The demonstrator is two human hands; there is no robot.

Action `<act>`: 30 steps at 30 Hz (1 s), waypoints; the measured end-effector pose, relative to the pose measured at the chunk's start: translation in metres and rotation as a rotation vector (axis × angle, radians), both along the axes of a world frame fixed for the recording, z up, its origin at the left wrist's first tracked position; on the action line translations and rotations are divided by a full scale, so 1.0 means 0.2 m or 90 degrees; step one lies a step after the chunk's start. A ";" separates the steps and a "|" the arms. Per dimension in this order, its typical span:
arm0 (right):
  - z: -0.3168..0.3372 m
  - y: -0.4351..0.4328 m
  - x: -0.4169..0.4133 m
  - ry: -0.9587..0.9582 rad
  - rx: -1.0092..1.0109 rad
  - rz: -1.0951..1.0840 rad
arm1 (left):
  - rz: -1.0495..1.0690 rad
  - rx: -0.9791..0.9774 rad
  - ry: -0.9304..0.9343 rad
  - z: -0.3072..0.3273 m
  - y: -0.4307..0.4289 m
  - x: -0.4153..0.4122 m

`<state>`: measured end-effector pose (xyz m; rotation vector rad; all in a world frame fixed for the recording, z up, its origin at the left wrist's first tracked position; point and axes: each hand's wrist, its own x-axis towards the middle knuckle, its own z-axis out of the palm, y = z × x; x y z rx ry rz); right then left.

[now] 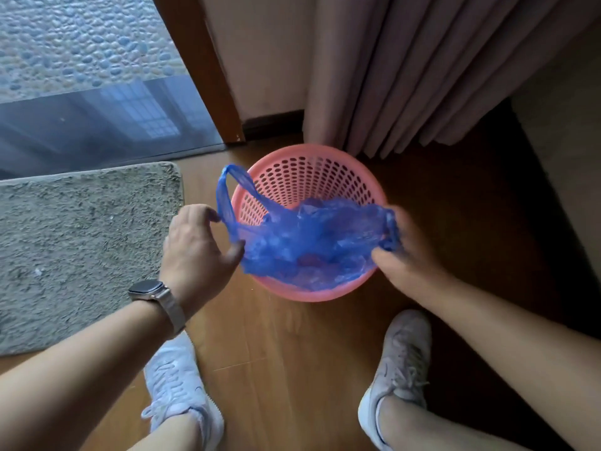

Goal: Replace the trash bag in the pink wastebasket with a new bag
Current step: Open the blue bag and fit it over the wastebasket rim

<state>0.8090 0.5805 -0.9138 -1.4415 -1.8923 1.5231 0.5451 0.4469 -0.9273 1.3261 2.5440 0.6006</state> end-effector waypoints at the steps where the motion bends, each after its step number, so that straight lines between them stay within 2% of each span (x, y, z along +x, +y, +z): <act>1: 0.00 -0.02 0.02 0.036 0.001 -0.038 | 0.010 0.024 -0.004 0.01 -0.05 0.00; 4: 0.01 -0.08 0.07 0.023 0.015 -0.072 | -0.054 0.111 0.045 0.05 -0.17 0.06; 6: 0.03 -0.12 0.09 0.020 -0.010 -0.081 | -0.181 0.146 0.070 0.11 -0.20 0.14; 9: 0.10 -0.15 0.11 -0.043 0.014 -0.074 | -0.448 0.110 0.139 0.20 -0.15 0.24; 11: 0.17 -0.17 0.13 -0.120 0.066 -0.070 | -0.560 0.051 0.185 0.23 -0.09 0.29; 13: 0.22 -0.19 0.15 -0.172 0.186 0.029 | -0.581 -0.033 0.191 0.23 -0.04 0.30; 16: 0.23 -0.21 0.15 -0.193 0.386 0.276 | -0.586 -0.152 0.192 0.19 0.01 0.26; 18: 0.19 -0.19 0.10 -0.215 0.435 0.411 | -0.617 -0.197 0.213 0.17 0.03 0.21; 20: 0.11 -0.14 0.03 -0.291 0.478 0.518 | -0.642 -0.210 0.216 0.16 0.05 0.16; 23: 0.06 -0.07 -0.01 -0.384 0.514 0.591 | -0.668 -0.179 0.204 0.13 0.04 0.12; 30: 0.08 -0.03 0.06 -0.357 0.418 0.619 | -0.731 -0.072 0.215 0.03 -0.07 0.01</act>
